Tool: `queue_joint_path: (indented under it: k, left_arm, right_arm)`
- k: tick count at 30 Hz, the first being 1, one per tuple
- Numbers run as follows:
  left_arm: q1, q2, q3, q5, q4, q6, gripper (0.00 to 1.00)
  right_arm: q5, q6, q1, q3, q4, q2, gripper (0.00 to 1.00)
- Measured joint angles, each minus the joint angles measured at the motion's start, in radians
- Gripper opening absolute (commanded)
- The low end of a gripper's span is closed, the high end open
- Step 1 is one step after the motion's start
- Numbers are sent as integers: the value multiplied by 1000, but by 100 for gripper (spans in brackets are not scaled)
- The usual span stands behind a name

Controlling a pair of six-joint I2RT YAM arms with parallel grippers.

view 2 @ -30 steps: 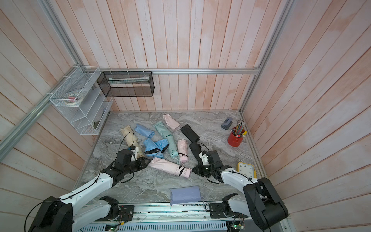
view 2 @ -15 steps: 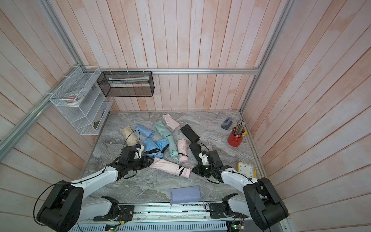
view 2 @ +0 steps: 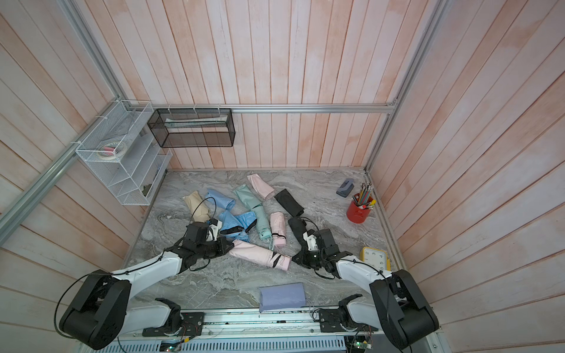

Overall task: Take umbrellas out of sleeves
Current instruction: Take out the umbrella from the umbrella sleeve.

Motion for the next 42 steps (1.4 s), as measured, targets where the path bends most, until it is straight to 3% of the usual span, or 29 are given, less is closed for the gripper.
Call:
queue_joint_path:
  k: [21, 42]
  left_arm:
    - [1, -100, 2, -136, -92, -13, 0]
    - [11, -142, 1, -172, -129, -16, 0]
  right_arm:
    - [48, -37, 0, 0, -48, -26, 0]
    - [69, -41, 0, 0, -61, -26, 0]
